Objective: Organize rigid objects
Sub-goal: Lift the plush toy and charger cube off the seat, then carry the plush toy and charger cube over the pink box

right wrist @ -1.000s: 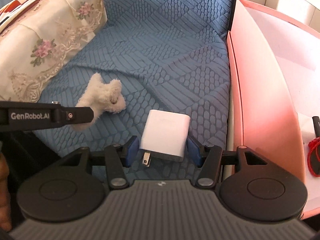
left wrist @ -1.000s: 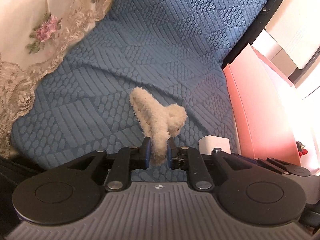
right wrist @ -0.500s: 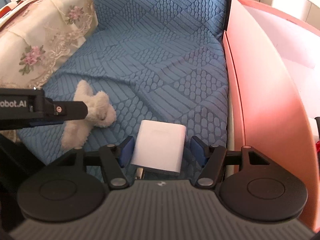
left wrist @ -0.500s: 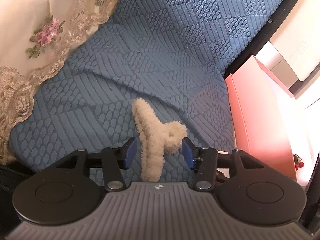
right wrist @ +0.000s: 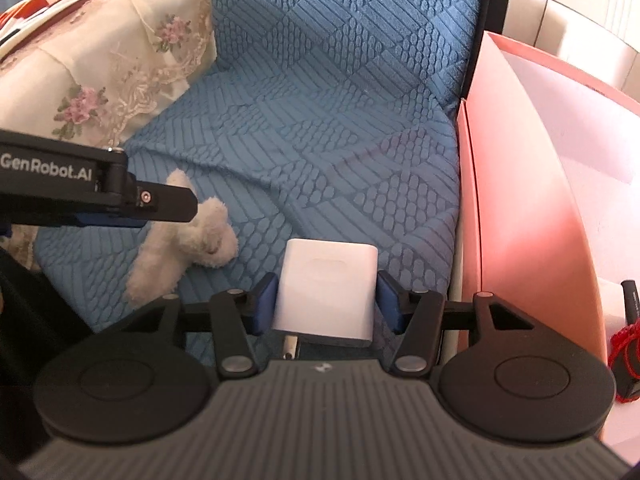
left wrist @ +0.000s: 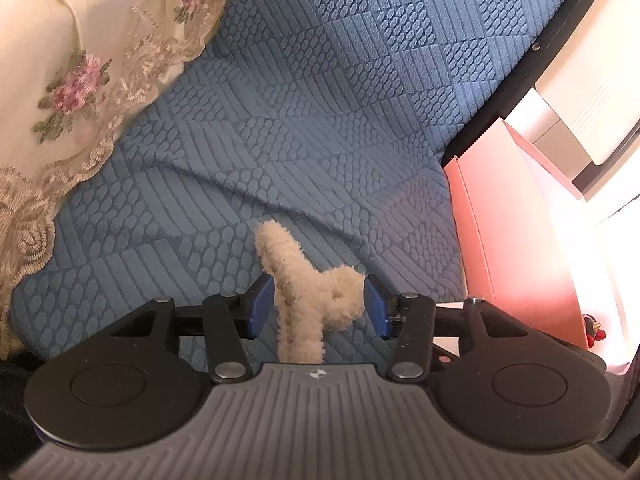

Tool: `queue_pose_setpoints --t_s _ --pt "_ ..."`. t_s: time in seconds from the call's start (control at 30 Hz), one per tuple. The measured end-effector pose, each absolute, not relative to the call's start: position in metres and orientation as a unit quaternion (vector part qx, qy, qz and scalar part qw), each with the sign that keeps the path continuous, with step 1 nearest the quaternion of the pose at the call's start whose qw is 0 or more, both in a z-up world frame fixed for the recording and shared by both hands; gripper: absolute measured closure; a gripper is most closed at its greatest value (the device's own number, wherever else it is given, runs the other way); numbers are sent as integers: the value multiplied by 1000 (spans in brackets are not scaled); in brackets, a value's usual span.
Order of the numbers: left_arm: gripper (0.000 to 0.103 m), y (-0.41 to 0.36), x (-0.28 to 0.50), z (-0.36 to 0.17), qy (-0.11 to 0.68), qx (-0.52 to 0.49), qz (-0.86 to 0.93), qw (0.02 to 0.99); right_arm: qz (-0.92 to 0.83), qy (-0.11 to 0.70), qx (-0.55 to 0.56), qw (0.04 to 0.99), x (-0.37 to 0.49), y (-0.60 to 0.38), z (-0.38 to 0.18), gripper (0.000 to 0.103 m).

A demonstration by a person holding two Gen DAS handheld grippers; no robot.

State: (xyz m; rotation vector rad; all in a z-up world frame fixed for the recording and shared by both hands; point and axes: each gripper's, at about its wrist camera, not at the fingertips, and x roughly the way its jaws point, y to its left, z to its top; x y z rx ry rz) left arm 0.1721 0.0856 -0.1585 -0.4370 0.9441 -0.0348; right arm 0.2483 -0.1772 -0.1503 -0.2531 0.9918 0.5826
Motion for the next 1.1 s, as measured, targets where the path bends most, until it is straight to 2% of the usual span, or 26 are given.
queue_pose_setpoints --t_s 0.23,0.3,0.4,0.97,1.1 --pt "47 81 176 -163 460 -198 -23 865 273 480 -125 824 252 -182 -161 47" --pt "43 79 178 -164 464 -193 -26 864 277 480 -127 823 252 -181 -162 47" --pt "42 74 179 -165 469 -183 -29 864 276 484 -127 820 254 -181 -166 48" --pt "42 68 195 -177 485 -155 -18 861 282 469 -112 829 252 -183 -171 48" --pt "47 68 195 -176 482 -157 -20 862 282 469 -105 830 251 -186 -171 48"
